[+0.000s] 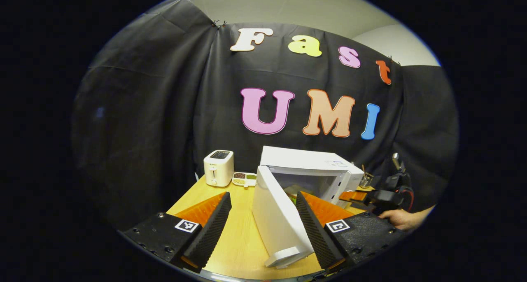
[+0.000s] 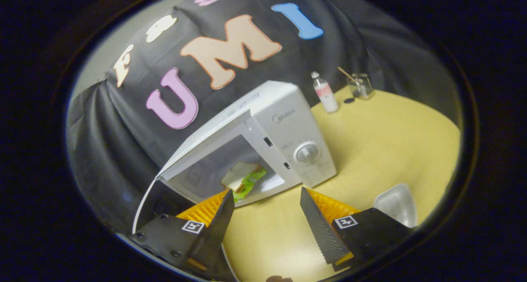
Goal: Open the microwave oven with the left hand, put the food in, and close the microwave oven.
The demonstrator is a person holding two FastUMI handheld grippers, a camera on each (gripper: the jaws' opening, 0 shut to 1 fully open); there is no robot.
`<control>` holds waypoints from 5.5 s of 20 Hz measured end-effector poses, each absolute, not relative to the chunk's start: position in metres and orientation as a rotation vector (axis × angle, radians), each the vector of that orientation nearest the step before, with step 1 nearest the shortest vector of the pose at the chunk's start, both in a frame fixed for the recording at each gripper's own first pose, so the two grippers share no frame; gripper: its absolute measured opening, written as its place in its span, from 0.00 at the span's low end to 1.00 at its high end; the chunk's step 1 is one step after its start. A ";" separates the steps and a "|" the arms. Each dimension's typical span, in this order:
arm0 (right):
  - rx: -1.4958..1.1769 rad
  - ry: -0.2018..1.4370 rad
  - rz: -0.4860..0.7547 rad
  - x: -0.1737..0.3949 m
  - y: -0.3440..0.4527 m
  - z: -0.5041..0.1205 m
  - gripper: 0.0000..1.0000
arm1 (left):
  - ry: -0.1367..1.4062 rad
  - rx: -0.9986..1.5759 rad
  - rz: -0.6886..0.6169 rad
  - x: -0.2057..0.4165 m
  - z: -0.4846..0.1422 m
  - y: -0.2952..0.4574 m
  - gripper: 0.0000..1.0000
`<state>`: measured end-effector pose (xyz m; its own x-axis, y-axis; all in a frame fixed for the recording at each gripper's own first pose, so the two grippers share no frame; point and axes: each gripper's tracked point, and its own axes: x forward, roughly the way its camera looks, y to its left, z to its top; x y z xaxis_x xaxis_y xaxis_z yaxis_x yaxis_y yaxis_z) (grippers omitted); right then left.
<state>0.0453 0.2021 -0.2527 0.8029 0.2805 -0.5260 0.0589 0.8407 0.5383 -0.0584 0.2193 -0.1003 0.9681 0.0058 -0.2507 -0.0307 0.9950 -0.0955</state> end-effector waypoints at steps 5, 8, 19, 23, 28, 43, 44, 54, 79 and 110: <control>0.340 0.420 0.179 0.038 0.138 -0.182 0.87 | 0.280 -0.066 0.095 -0.066 -0.108 0.229 0.92; 0.205 0.309 0.169 0.050 0.107 -0.146 0.87 | 0.346 -0.075 0.150 -0.072 -0.129 0.232 0.60; 0.137 0.143 0.249 0.073 0.102 -0.071 0.99 | 0.570 0.022 0.163 -0.080 -0.212 0.214 0.01; 0.125 0.143 0.248 0.077 0.097 -0.077 0.98 | 0.559 0.031 0.122 -0.074 -0.212 0.194 0.01; 0.154 0.167 0.220 0.081 0.082 -0.080 0.89 | 0.558 0.074 0.056 -0.062 -0.215 0.168 0.01; 0.172 0.183 0.119 0.071 0.023 -0.086 0.89 | 0.596 0.104 -0.128 -0.028 -0.231 0.086 0.01; 0.181 0.184 0.107 0.070 0.018 -0.087 0.90 | 0.600 0.106 -0.141 -0.026 -0.231 0.081 0.01; 0.174 0.187 0.047 0.047 -0.012 -0.094 0.89 | 0.614 0.132 -0.239 -0.006 -0.238 0.042 0.01; 0.144 0.233 0.048 0.025 -0.022 -0.105 0.90 | 0.579 0.094 -0.280 0.074 -0.241 -0.006 0.01; 0.158 0.235 0.020 0.024 -0.036 -0.101 0.90 | 0.534 0.119 -0.328 0.147 -0.230 -0.044 0.01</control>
